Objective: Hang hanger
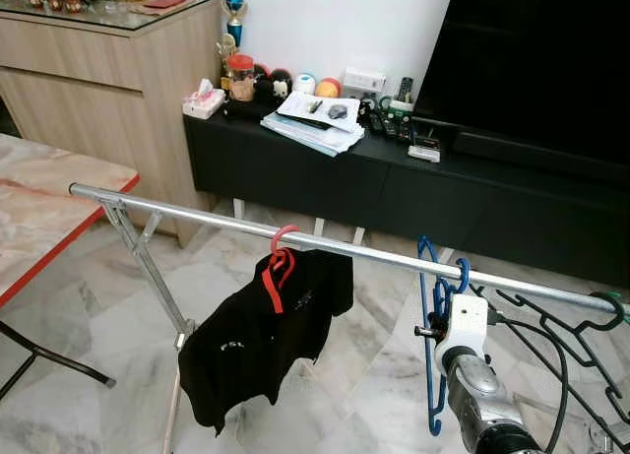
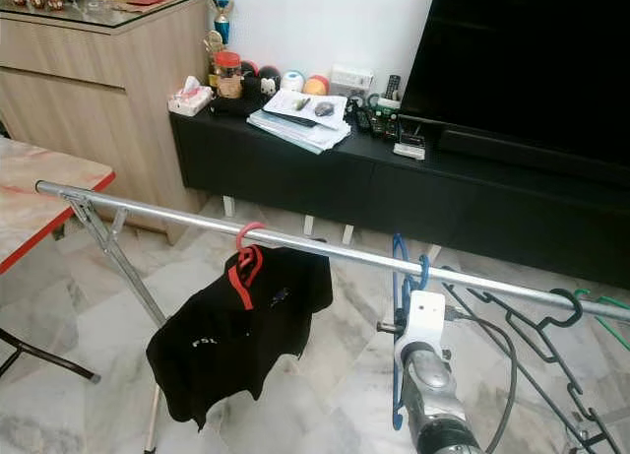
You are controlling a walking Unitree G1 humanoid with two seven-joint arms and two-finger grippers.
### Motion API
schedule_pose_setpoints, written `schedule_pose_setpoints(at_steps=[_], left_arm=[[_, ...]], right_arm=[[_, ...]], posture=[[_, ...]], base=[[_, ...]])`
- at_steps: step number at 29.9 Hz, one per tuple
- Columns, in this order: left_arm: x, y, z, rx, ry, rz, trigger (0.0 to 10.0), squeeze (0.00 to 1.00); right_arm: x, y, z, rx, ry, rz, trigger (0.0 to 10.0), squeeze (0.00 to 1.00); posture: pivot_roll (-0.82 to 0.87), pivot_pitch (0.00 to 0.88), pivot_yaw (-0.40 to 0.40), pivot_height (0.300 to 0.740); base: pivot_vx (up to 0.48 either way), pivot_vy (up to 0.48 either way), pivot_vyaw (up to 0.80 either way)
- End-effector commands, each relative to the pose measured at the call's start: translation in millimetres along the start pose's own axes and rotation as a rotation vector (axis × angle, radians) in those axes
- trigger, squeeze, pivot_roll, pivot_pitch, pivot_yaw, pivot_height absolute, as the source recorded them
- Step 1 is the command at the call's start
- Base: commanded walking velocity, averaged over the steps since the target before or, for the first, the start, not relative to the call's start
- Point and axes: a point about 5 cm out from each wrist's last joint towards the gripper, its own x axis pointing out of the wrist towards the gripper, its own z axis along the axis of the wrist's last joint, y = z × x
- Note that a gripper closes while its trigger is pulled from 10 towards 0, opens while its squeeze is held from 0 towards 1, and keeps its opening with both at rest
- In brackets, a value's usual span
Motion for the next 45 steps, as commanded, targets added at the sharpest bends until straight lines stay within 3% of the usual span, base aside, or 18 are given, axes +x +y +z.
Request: schedule_pose_setpoints(at_steps=[1, 6, 17, 22, 23, 29, 31, 35, 37, 39, 45], left_arm=[[-1.7, -3.2, -8.2, 0.013, 0.036, -0.018, 10.0, 0.0], [-1.6, -2.8, -7.9, 0.014, 0.036, -0.014, 10.0, 0.0], [-1.5, -3.3, -7.8, 0.017, 0.039, -0.025, 10.0, 0.0], [-1.4, -3.6, -7.7, 0.014, 0.037, -0.025, 10.0, 0.0], [-1.5, -3.6, -7.7, 0.013, 0.037, -0.024, 10.0, 0.0], [-1.6, -3.2, -7.9, 0.015, 0.037, -0.021, 10.0, 0.0], [-1.6, -2.8, -7.8, 0.014, 0.036, -0.016, 10.0, 0.0], [-1.4, -2.6, -7.1, 0.013, 0.033, -0.012, 10.0, 0.0], [-1.2, -2.6, -6.2, 0.014, 0.028, -0.008, 10.0, 0.0], [-1.1, -2.5, -5.5, 0.012, 0.022, -0.005, 10.0, 0.0], [-0.9, -1.8, -4.3, 0.011, 0.014, 0.004, 10.0, 0.0]], right_arm=[[-1.5, -6.9, -1.1, 0.016, -0.014, -0.024, 10.0, 0.99], [-6.8, -11.2, 2.6, 0.02, -0.117, -0.031, 10.0, 1.0], [-16.7, -16.1, -1.0, 0.006, -0.187, 0.0, 10.0, 1.0], [-24.9, -23.6, 3.5, 0.042, -0.274, -0.028, 10.0, 1.0], [-33.2, -25.6, 9.6, 0.009, -0.359, -0.041, 10.0, 1.0], [-60.1, -29.2, 15.1, -0.087, -0.479, -0.039, 10.0, 1.0], [-68.1, -33.7, 8.1, -0.103, -0.454, -0.045, 10.0, 1.0], [-77.3, -35.0, -26.8, -0.157, -0.301, 0.019, 10.0, 0.99], [-81.0, -36.9, -57.0, -0.236, -0.157, 0.056, 10.0, 0.99], [-84.2, -38.3, -68.5, -0.256, -0.097, 0.065, 10.0, 1.0], [-96.0, -46.5, -74.6, -0.269, -0.071, 0.01, 10.0, 1.0]], posture=[[0.12, 0.053, -0.101, 0.74], [0.11, 0.054, -0.1, 0.74], [0.1, 0.056, -0.1, 0.74], [0.11, 0.057, -0.104, 0.74], [0.11, 0.057, -0.104, 0.74], [0.1, 0.06, -0.106, 0.74], [0.1, 0.06, -0.107, 0.74], [0.09, 0.057, -0.109, 0.74], [0.1, 0.055, -0.11, 0.74], [0.1, 0.052, -0.113, 0.74], [0.1, 0.049, -0.115, 0.74]], base=[[0.0, 0.0, 0.0], [0.0, 0.0, 0.0], [0.0, 0.0, 0.0], [0.0, 0.0, 0.0], [0.0, 0.0, 0.0], [0.0, 0.0, 0.0], [0.0, 0.0, 0.0], [0.0, 0.0, 0.0], [0.0, 0.0, 0.0], [0.0, 0.0, 0.0], [0.0, 0.0, 0.0]])
